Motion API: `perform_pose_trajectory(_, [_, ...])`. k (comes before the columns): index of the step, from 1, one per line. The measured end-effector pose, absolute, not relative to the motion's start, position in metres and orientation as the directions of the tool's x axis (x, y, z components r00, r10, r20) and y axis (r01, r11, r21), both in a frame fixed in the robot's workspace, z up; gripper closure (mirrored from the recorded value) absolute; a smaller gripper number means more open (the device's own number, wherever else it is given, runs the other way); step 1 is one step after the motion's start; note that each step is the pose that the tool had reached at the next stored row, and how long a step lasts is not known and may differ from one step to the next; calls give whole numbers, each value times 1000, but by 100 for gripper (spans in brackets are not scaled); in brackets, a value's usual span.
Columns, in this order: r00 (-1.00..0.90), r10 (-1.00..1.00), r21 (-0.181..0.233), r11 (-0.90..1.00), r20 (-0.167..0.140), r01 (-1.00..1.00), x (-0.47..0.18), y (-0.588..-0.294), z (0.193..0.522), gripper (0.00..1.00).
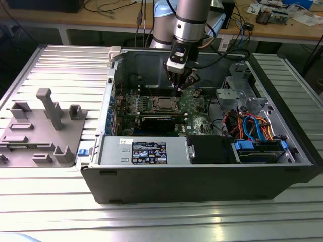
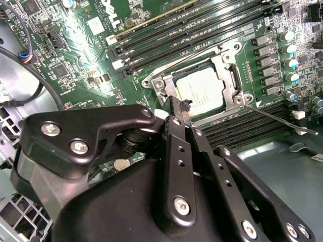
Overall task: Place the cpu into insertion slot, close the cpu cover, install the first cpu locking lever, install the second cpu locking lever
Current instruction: 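Install the first cpu locking lever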
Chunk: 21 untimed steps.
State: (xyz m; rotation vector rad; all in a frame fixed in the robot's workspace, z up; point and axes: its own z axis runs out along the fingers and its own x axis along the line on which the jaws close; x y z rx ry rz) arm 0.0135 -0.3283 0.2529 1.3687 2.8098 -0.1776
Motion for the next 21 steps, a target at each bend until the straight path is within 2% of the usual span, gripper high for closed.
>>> perform_pose_trajectory(21, [-646,761,-97,639,-60,763,13,-328,253,89])
